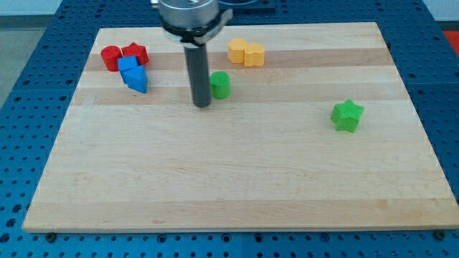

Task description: Move the green circle to the right of the blue blocks

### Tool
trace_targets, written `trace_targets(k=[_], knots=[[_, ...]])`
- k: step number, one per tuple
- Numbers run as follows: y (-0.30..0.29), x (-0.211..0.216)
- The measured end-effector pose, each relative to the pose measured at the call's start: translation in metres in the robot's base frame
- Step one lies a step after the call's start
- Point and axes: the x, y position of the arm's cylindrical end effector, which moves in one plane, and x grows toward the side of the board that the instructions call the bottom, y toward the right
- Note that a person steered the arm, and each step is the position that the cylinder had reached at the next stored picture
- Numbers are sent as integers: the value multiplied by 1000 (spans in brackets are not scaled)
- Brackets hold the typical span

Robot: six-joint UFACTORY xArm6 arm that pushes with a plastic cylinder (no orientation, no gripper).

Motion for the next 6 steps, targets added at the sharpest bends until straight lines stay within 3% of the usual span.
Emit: trace_targets(k=[2,4,5,6], knots=[[-36,-36],[103,51],[161,25],[147,4]])
